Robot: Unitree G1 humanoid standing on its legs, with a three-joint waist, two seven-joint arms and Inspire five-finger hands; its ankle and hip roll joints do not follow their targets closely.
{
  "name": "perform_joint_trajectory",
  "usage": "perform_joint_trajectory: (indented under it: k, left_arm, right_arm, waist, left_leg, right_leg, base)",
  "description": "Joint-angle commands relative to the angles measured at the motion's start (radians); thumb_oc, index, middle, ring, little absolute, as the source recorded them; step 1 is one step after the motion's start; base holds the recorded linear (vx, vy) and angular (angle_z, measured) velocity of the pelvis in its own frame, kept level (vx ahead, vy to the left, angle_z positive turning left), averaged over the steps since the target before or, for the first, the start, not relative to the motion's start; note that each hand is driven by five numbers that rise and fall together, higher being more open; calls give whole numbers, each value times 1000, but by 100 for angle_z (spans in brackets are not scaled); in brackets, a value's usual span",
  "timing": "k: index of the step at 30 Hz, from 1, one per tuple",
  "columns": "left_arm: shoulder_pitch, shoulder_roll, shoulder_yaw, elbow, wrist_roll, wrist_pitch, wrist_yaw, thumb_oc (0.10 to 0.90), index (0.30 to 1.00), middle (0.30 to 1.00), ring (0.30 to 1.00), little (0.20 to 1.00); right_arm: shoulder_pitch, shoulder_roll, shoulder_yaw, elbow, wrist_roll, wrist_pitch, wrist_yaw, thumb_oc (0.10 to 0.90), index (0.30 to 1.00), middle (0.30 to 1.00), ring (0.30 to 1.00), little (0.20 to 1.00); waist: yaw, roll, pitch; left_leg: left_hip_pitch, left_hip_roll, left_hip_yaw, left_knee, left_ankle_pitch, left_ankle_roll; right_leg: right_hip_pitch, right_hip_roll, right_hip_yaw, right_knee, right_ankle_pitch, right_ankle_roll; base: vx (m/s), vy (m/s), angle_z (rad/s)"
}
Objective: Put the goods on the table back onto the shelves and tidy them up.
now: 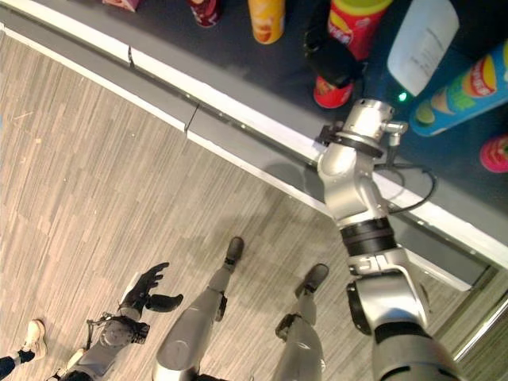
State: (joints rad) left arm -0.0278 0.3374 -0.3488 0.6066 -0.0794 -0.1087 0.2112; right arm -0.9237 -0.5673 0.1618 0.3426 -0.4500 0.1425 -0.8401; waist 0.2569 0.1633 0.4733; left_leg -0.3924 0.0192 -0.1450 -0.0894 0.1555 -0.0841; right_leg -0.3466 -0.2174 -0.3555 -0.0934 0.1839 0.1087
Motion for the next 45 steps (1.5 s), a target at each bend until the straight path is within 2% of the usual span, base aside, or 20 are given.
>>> perform_joint_trajectory:
  k: [1, 15, 24, 25, 26, 40, 44, 45]
  left_arm:
    - [10, 79, -29, -19, -41, -32, 65, 800, 900, 900, 900, 900]
    - [6, 84, -48, -32, -16, -30, 59, 800, 900, 900, 900, 900]
    - [9, 84, -52, -40, -21, -27, 52, 800, 900, 900, 900, 900]
    - [8, 84, -53, -39, -18, -26, 51, 800, 900, 900, 900, 900]
    - [8, 84, -55, -37, -16, -25, 50, 800, 900, 900, 900, 900]
    - [-15, 79, -73, -2, 3, -7, 49, 800, 900, 900, 900, 900]
    - [-7, 65, -57, 62, 17, 24, 19, 800, 900, 900, 900, 900]
    - [-3, 57, -50, 87, 20, 34, 14, 800, 900, 900, 900, 900]
  right_arm:
    - [-154, -46, 3, -90, -25, -72, -97, 400, 300, 300, 300, 300]
    - [-137, -52, -22, -86, 20, -102, -115, 400, 300, 300, 300, 300]
    - [-136, -37, -21, -82, 43, -118, -115, 408, 312, 312, 312, 312]
    - [-134, -34, -23, -85, 41, -119, -115, 662, 693, 693, 693, 693]
    - [-134, -31, -23, -88, 41, -121, -116, 800, 900, 900, 900, 900]
    - [-88, -1, -32, -117, 42, -129, -123, 800, 900, 900, 900, 900]
    - [31, 47, -45, -234, 83, -182, -49, 800, 900, 900, 900, 900]
    - [83, 78, -40, -270, 108, -207, -15, 800, 900, 900, 900, 900]
  waist:
    - [7, 10, -33]
    - [14, 30, -37]
    - [15, 31, -40]
    - [15, 31, -41]
    - [15, 30, -41]
    - [9, 0, -45]
    - [-10, -47, -78]
    - [-22, -67, -95]
  left_leg:
    - [-15, -19, 12, 14, -59, -3]
    - [-25, -26, 10, 16, -60, -1]
    - [-23, -28, 6, 17, -62, 1]
    - [-22, -28, 5, 17, -63, 1]
    - [-22, -28, 5, 18, -63, 1]
    - [-18, -21, 7, 53, -82, 1]
    - [28, -5, 13, 48, -84, -1]
    - [51, 5, 21, 39, -87, -2]
  right_leg:
    - [64, -78, 15, 27, -53, 114]
    - [64, -89, 0, 29, -58, 119]
    - [72, -93, -10, 29, -59, 121]
    - [73, -93, -11, 29, -60, 121]
    - [72, -93, -11, 30, -61, 121]
    - [94, -90, -20, 39, -70, 116]
    - [141, -79, -25, 18, -56, 115]
    - [151, -75, -22, 12, -52, 115]
  base:
    - [19, -10, 4]
    - [0, 0, 0]
    - [2, -3, 1]
    - [7, -4, 6]
    - [4, 1, 5]
    - [-19, -6, 3]
    - [1, -25, 7]
    - [46, -6, 8]
